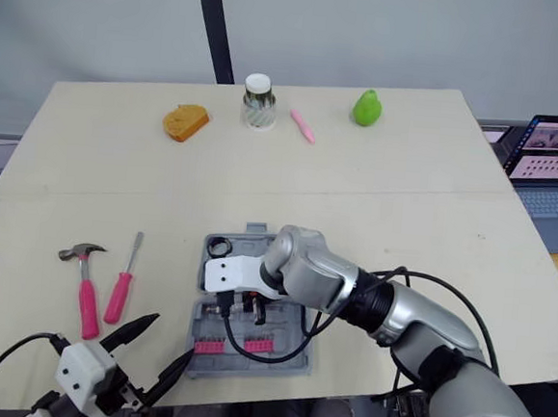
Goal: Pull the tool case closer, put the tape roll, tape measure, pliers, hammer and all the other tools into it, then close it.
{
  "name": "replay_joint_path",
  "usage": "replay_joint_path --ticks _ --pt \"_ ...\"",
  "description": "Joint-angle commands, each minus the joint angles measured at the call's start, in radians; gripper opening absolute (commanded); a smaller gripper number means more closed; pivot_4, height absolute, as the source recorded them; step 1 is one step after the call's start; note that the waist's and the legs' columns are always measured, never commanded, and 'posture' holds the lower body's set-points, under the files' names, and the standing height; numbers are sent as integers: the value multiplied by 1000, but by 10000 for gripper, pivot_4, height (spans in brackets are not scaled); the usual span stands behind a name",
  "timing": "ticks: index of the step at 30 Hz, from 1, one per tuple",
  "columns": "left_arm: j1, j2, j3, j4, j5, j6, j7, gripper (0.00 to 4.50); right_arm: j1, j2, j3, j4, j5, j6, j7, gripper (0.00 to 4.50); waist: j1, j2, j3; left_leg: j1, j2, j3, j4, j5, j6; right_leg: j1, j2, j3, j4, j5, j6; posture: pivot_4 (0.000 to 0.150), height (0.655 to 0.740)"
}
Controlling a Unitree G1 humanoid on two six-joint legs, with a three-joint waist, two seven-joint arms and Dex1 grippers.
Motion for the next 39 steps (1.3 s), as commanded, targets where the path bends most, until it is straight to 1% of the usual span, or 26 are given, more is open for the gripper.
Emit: replay_joint_path --ticks 1,29,31,32,35,37,38,39 --pt "2 -1 1 2 1 -22 3 45000 0 12 -3 -18 -9 -10 -1 588 0 0 0 0 0 0 0 0 0 0 0 0 0 0 0 1500 7400" --pt "-15 2 -9 11 7 -20 2 45000 -5 28 -14 -4 -8 -13 -10 588 0 0 0 0 0 0 0 -1 -1 0 0 0 0 0 0 1500 7400" --pt "-17 2 -9 12 6 -19 2 45000 -6 21 -20 -15 -4 -9 -6 10212 0 0 0 0 0 0 0 -1 -1 0 0 0 0 0 0 1500 7400" --pt "-17 2 -8 12 5 -19 1 45000 -8 14 -27 -29 3 -1 0 13570 -1 0 0 0 0 0 0 -1 -1 0 0 0 0 0 0 1500 7400" --pt "-16 3 -7 12 4 -19 0 45000 -17 -20 -55 -84 24 18 25 27595 0 0 0 0 0 0 0 -1 -1 0 0 0 0 0 0 1500 7400" --pt "-18 3 -8 12 3 -18 -1 45000 -23 -45 -78 -118 41 30 37 36083 2 0 0 0 0 0 0 -1 0 0 0 0 0 0 0 1500 7400" --pt "-20 3 -9 12 2 -16 0 45000 -22 -54 -91 -135 52 34 41 41653 2 0 0 0 0 0 0 -1 0 0 0 0 -1 0 0 1500 7400" --pt "-22 3 -9 11 1 -15 0 45000 -21 -62 -101 -150 61 36 45 44545 2 0 0 0 0 0 0 -1 0 0 0 0 -2 0 0 1500 7400"
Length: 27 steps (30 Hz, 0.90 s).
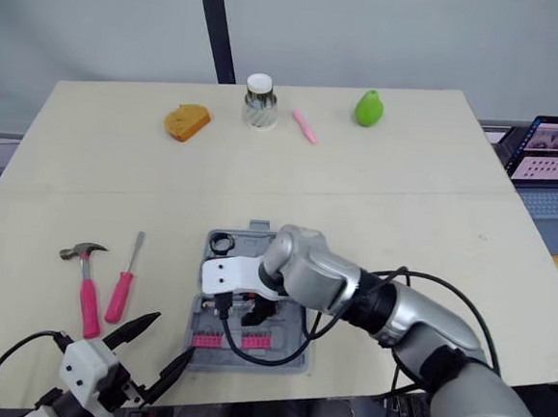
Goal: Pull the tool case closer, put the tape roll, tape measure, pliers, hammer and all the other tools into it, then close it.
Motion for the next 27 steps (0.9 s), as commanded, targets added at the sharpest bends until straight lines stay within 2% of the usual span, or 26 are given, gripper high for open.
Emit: replay_joint_path --ticks 1,5,9,12,17,19,20,27 --pt "2 3 -7 -14 -1 -13 0 45000 -18 -22 -66 -92 43 15 31 44545 0 0 0 0 0 0 0 0 0 0 0 0 0 0 0 1500 7400" --pt "-5 4 -10 -16 -4 -8 -1 45000 31 -26 -166 -150 121 0 30 44545 -2 0 0 0 1 0 0 0 -1 0 0 0 -1 0 0 1500 7400" --pt "-14 10 -8 -9 -8 -6 -5 45000 180 3 -308 -135 162 -163 -54 44545 0 0 0 0 1 0 0 -1 -1 0 1 0 -1 0 0 1500 7400" --pt "-31 19 -5 -1 -11 -1 -9 45000 288 63 -400 -86 216 -262 -92 36886 0 -1 0 0 1 1 -1 -1 0 1 1 0 0 0 0 1500 7400" --pt "-61 32 -2 -4 -15 14 -10 45000 402 91 -420 9 178 -477 -140 13532 0 -1 -1 1 1 3 0 -1 0 1 2 0 2 0 0 1500 7400" --pt "-67 34 -1 -7 -18 20 -10 45000 419 96 -419 32 175 -519 -140 2458 0 -1 0 1 1 3 0 0 0 1 2 0 3 0 0 1500 7400" --pt "-69 35 -1 -8 -18 21 -10 45000 425 101 -418 51 167 -542 -147 750 -1 -1 0 1 1 3 0 0 1 1 2 0 3 0 0 1500 7400" --pt "-71 46 10 -11 -22 27 -15 45000 451 109 -393 135 113 -627 -163 750 0 -1 -1 1 1 4 0 0 1 1 2 0 3 0 0 1500 7400"
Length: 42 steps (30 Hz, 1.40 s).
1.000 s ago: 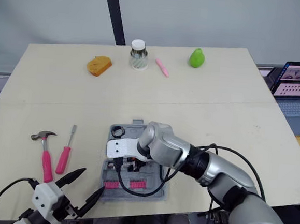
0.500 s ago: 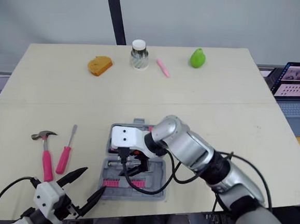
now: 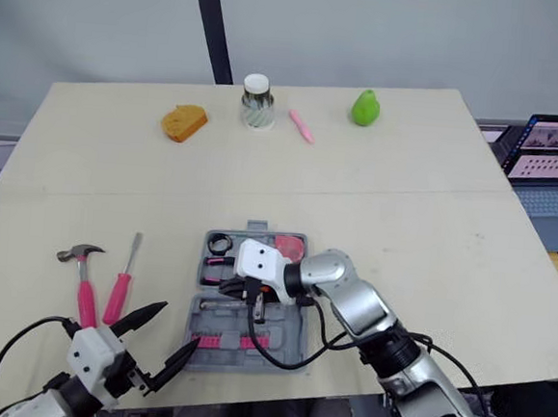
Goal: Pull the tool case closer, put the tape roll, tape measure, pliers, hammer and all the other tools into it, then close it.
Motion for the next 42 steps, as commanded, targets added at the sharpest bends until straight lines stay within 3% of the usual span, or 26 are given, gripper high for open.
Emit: replay_joint_path --ticks 1,18,42 --pt "9 9 16 -19 -16 -6 -5 45000 7 10 6 17 -20 -48 -2 750 0 0 0 0 0 0 0 0 0 0 0 0 0 0 0 1500 7400" --pt "6 11 21 -19 -14 -4 -6 45000 34 -15 43 114 -117 -120 21 750 1 0 0 0 0 0 0 0 0 0 0 0 0 0 0 1500 7400" --pt "0 11 13 -15 -9 -5 -8 45000 42 -38 92 152 -171 77 33 750 3 -3 -12 3 0 0 0 0 0 2 -1 0 -1 0 0 1500 7400"
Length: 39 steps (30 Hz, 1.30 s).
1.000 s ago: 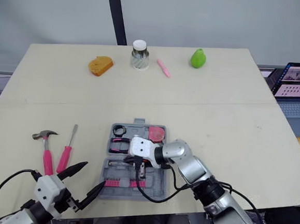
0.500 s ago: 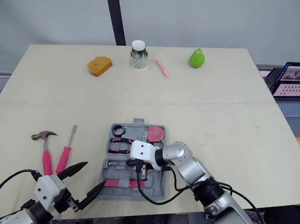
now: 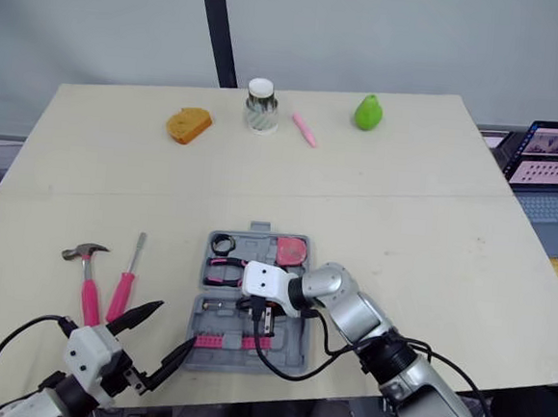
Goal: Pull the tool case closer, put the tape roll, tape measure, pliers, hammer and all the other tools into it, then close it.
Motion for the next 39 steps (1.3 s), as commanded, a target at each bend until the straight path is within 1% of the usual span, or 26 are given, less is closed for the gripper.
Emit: replay_joint_path --ticks 1,5,10,17,21,24,28,30,31,33,34,36,39 --pt "0 6 -3 -15 -8 -6 -7 45000 22 -19 37 45 -40 76 7 750 1 0 -1 0 0 0 0 0 0 0 0 0 0 0 0 1500 7400" --pt "-7 7 -5 -15 -8 -2 -8 45000 24 -10 31 33 -10 164 14 750 1 0 -3 0 0 0 0 0 0 0 -1 0 0 0 0 1500 7400" --pt "-10 8 -6 -14 -8 0 -9 45000 26 -21 42 38 -17 189 15 750 1 1 -4 0 0 -1 0 0 0 0 -1 0 0 0 0 1500 7400" --pt "-18 7 -6 -13 -7 7 -11 45000 26 -22 48 57 -27 182 8 750 2 2 -6 1 -1 -1 0 -1 0 0 -1 0 -1 0 0 1500 7400" --pt "-25 6 -5 -12 -5 9 -12 45000 42 0 -1 -11 52 141 39 750 2 2 -6 1 -1 -1 0 -1 0 0 -1 0 -1 0 0 1500 7400" --pt "-30 8 -1 -13 -6 14 -11 45000 54 5 -61 -97 148 159 78 750 1 2 -6 0 0 -1 0 -1 0 0 -1 0 -1 0 0 1500 7400" --pt "-53 27 40 -38 -57 69 -13 45000 37 1 -223 -232 321 249 88 750 0 3 -4 -2 0 0 0 -1 1 -1 0 0 0 0 0 1500 7400" --pt "-69 43 65 -38 -75 97 -11 45000 32 -20 -288 -264 367 278 74 750 0 3 -3 -2 0 -1 0 -1 0 -1 0 0 0 0 0 1500 7400" --pt "-76 56 84 -45 -108 133 -13 45000 34 -33 -332 -275 388 284 62 750 0 3 -3 -2 0 -1 0 -1 0 -1 0 0 0 0 0 1500 7400" --pt "-97 84 137 -32 -147 172 -20 45000 52 -85 -408 -285 408 290 49 750 4 3 -3 -2 0 -2 0 -1 0 -1 0 -1 0 0 0 1500 7400" --pt "-106 100 171 -15 -172 197 -26 45000 69 -125 -439 -282 410 284 53 2970 7 3 -3 -2 0 -2 0 -2 1 -1 -1 -1 0 0 0 1500 7400" --pt "-123 134 235 36 -192 212 -43 45000 106 -202 -489 -260 415 271 72 8828 15 2 -3 -2 -1 -2 0 -3 1 0 -1 -1 0 0 0 1500 7400" --pt "-137 182 370 153 -241 236 -70 45000 202 -332 -603 -160 402 191 92 23276 22 2 -3 -2 -1 0 0 -3 2 0 0 -1 -1 0 0 1500 7400"
